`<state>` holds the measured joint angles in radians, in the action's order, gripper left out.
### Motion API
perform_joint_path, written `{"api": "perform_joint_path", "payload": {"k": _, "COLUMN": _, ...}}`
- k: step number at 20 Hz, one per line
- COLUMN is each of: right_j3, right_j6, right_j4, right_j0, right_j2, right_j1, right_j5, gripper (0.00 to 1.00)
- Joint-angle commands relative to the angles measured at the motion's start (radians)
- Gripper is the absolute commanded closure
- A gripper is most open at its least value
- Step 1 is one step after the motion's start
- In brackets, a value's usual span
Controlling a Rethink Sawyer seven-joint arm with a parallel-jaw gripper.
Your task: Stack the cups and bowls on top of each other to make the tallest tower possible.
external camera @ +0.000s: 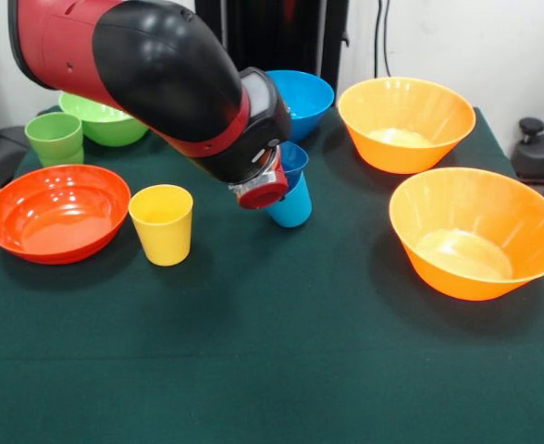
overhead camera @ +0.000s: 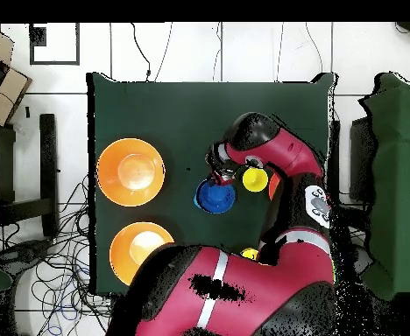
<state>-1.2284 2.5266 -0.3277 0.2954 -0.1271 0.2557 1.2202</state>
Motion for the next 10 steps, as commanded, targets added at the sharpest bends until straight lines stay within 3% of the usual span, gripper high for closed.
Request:
{"api": "perform_joint_path", "payload": {"k": 1, "right_j3": 0.022, "right_j6": 0.137, "right_j4": 0.002, "right_j0": -0.032, "right_j2": 0.052, "right_j1": -0.016, "right_j5": 0.040, "gripper": 1.00}}
{"api": "perform_joint_path", "payload": {"k": 10, "right_j3": 0.016, "right_j6": 0.156, "right_j4": -0.008, "right_j0": -0.053, "right_j2": 0.046, "right_j1": -0.011, "right_j5": 0.035, "gripper": 1.00}}
